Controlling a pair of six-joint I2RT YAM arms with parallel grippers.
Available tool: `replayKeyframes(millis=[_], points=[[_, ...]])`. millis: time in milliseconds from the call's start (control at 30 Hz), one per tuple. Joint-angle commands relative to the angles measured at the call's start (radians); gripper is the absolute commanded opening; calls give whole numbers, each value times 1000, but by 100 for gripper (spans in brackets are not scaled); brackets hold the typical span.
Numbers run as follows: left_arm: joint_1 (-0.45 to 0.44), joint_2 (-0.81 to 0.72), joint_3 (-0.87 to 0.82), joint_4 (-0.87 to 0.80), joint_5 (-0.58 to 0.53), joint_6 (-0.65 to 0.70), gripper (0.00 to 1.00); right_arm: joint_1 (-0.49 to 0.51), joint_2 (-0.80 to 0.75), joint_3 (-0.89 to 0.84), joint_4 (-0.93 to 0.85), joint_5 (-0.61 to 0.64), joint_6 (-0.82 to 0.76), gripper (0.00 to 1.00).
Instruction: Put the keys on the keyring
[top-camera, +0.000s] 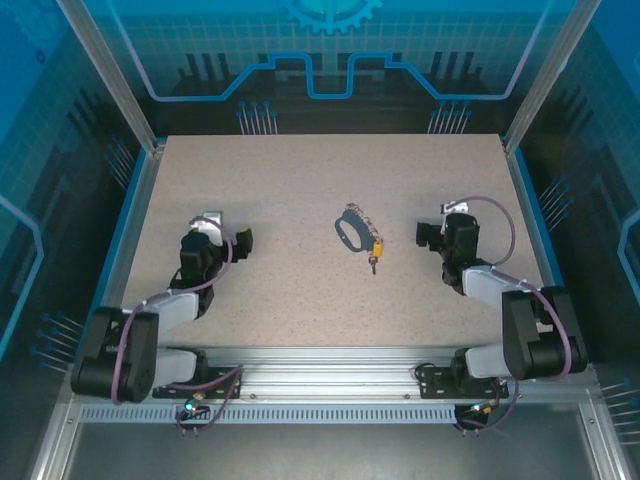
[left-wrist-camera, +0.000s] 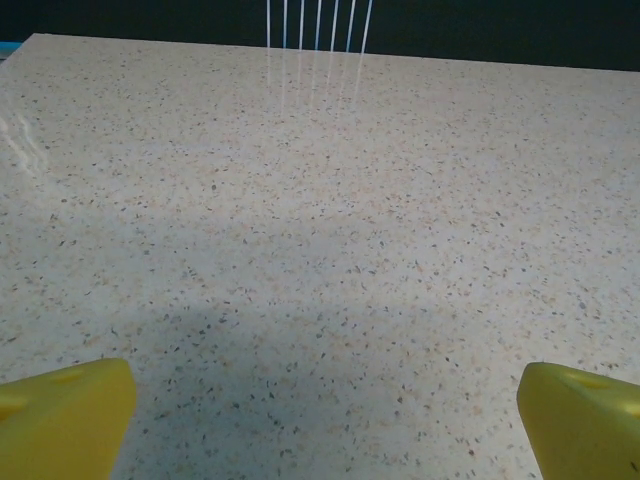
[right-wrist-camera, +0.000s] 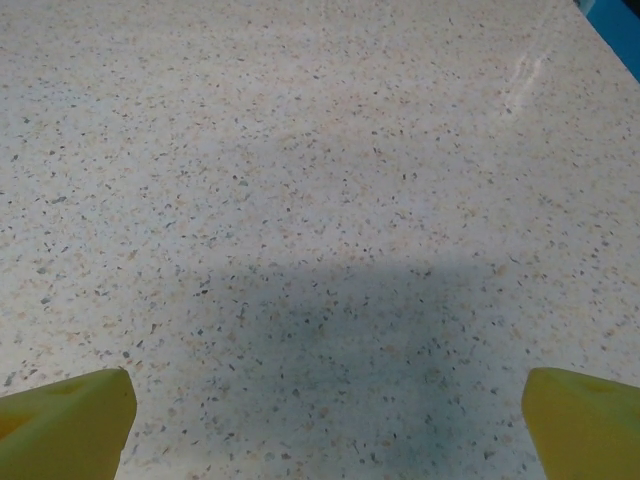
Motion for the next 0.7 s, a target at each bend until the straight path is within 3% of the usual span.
replayKeyframes(millis=[0, 100, 200, 267, 367, 667], points=[[13, 45, 18, 106, 4, 29, 99, -33, 46, -51, 260, -96, -56, 100], [26, 147, -11, 271, 24, 41, 99, -25, 123, -109, 447, -170, -101, 100], [29, 286, -28, 459, 35, 51, 99, -33, 115, -83, 387, -213, -105, 100], [34, 247, 27, 280, 16, 28, 99, -37, 115, -79, 374, -225, -106, 100], [45, 251, 96, 160, 27, 22, 99, -35, 113, -68, 348, -219, -106, 100], [54, 259, 90, 184, 43, 18, 99, 5, 118, -65, 351, -144, -127, 100]])
